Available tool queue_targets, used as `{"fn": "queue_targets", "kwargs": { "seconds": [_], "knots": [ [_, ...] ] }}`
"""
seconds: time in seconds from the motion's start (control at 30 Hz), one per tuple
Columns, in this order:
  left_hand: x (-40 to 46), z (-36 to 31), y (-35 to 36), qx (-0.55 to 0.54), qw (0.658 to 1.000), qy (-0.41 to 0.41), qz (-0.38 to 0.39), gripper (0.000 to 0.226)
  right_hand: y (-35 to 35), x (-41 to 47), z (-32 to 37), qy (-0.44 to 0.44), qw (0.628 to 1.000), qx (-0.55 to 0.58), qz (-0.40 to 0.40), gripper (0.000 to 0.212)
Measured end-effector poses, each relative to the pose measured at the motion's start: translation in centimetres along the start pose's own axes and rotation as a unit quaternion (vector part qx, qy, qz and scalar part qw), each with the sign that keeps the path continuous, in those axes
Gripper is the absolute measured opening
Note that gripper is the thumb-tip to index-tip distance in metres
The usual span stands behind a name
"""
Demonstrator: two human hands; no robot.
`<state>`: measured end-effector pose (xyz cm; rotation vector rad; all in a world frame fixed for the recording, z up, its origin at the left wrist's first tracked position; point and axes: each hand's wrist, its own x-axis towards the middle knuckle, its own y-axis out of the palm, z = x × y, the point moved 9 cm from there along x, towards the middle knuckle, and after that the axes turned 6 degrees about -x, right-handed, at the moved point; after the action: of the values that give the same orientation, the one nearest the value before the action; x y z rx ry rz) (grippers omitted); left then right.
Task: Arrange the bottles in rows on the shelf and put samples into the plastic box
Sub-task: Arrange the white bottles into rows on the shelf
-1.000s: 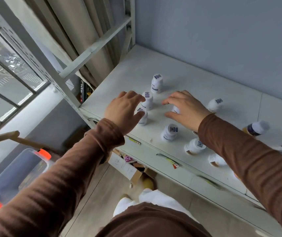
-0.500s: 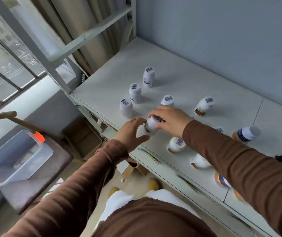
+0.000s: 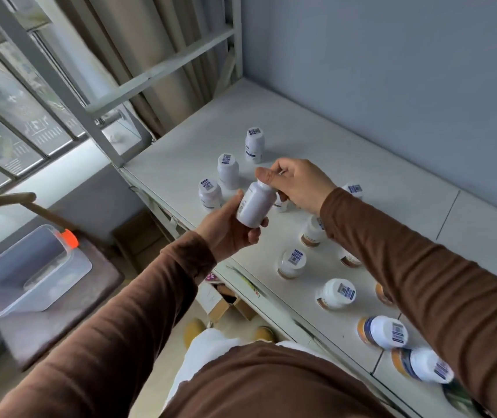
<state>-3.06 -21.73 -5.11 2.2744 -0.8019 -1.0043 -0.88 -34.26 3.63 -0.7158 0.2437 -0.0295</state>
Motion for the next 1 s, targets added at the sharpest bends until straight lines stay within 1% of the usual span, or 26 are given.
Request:
{"fn": "queue_targets", "kwargs": {
  "seconds": [0.03, 0.1, 0.17, 0.2, 0.27, 0.33, 0.43, 0.47, 0.5, 0.57, 0.63, 0.67, 0.7, 0.77, 0.87, 0.93, 0.97, 1.0],
  "knots": [
    [0.0, -0.2, -0.2, 0.006, 1.0, 0.017, -0.002, 0.043, 0.0, -0.1, 0.0, -0.007, 0.999, -0.034, -0.002, 0.049],
    [-0.2, -0.7, -0.5, 0.044, 0.998, 0.048, -0.002, 0.033, -0.1, -0.4, 0.0, -0.027, 0.993, -0.113, -0.012, 0.041],
    [-0.3, -0.9, -0.7, 0.109, 0.992, 0.067, 0.011, 0.028, -0.1, -0.8, 0.1, -0.05, 0.989, -0.137, -0.014, 0.032],
    [-0.5, -1.0, -0.6, 0.15, 0.986, 0.077, 0.017, 0.03, 0.1, -1.0, 0.0, -0.06, 0.989, -0.132, -0.01, 0.03],
    [-0.7, -1.3, -0.9, 0.265, 0.958, 0.111, 0.008, 0.045, 0.8, -1.3, 0.0, -0.083, 0.988, -0.13, 0.007, 0.034],
    [-0.8, -1.6, -1.1, 0.38, 0.914, 0.143, -0.017, 0.049, 1.7, -1.6, 0.1, -0.111, 0.983, -0.146, 0.018, 0.04],
    [-0.7, -1.5, -1.9, 0.453, 0.876, 0.16, -0.038, 0.051, 2.9, -1.9, 0.1, -0.137, 0.974, -0.177, 0.024, 0.042],
    [-0.7, -1.6, -2.2, 0.488, 0.857, 0.163, -0.044, 0.053, 3.4, -1.9, 0.0, -0.142, 0.97, -0.194, 0.028, 0.042],
    [-0.7, -1.8, -2.6, 0.537, 0.826, 0.165, -0.054, 0.054, 3.9, -1.9, -0.1, -0.146, 0.965, -0.213, 0.033, 0.042],
    [-0.9, -2.5, -3.2, 0.646, 0.739, 0.173, -0.08, 0.054, 5.2, -1.7, -0.3, -0.159, 0.954, -0.251, 0.047, 0.042],
    [-1.2, -3.6, -2.9, 0.722, 0.656, 0.194, -0.102, 0.051, 6.3, -1.7, -0.4, -0.172, 0.944, -0.276, 0.057, 0.041],
    [-1.2, -4.1, -2.7, 0.745, 0.626, 0.203, -0.112, 0.051, 6.8, -1.7, -0.5, -0.177, 0.94, -0.286, 0.061, 0.041],
    [-1.2, -4.5, -2.4, 0.76, 0.604, 0.207, -0.123, 0.05, 7.2, -1.6, -0.6, -0.179, 0.936, -0.297, 0.061, 0.041],
    [-0.9, -5.1, -2.1, 0.774, 0.582, 0.206, -0.142, 0.05, 7.7, -1.6, -0.9, -0.181, 0.93, -0.316, 0.058, 0.041],
    [-0.7, -5.4, -1.6, 0.776, 0.576, 0.209, -0.148, 0.047, 8.1, -1.6, -1.1, -0.176, 0.93, -0.316, 0.071, 0.045],
    [-0.6, -5.8, -1.0, 0.77, 0.58, 0.22, -0.148, 0.045, 7.3, -1.6, -1.3, -0.151, 0.948, -0.265, 0.088, 0.051],
    [-0.5, -6.2, -0.6, 0.767, 0.58, 0.229, -0.149, 0.044, 6.2, -1.4, -1.3, -0.141, 0.96, -0.229, 0.077, 0.049],
    [-0.2, -6.7, -0.1, 0.766, 0.578, 0.24, -0.149, 0.043, 4.5, -1.0, -1.3, -0.138, 0.969, -0.201, 0.045, 0.042]
  ]
}}
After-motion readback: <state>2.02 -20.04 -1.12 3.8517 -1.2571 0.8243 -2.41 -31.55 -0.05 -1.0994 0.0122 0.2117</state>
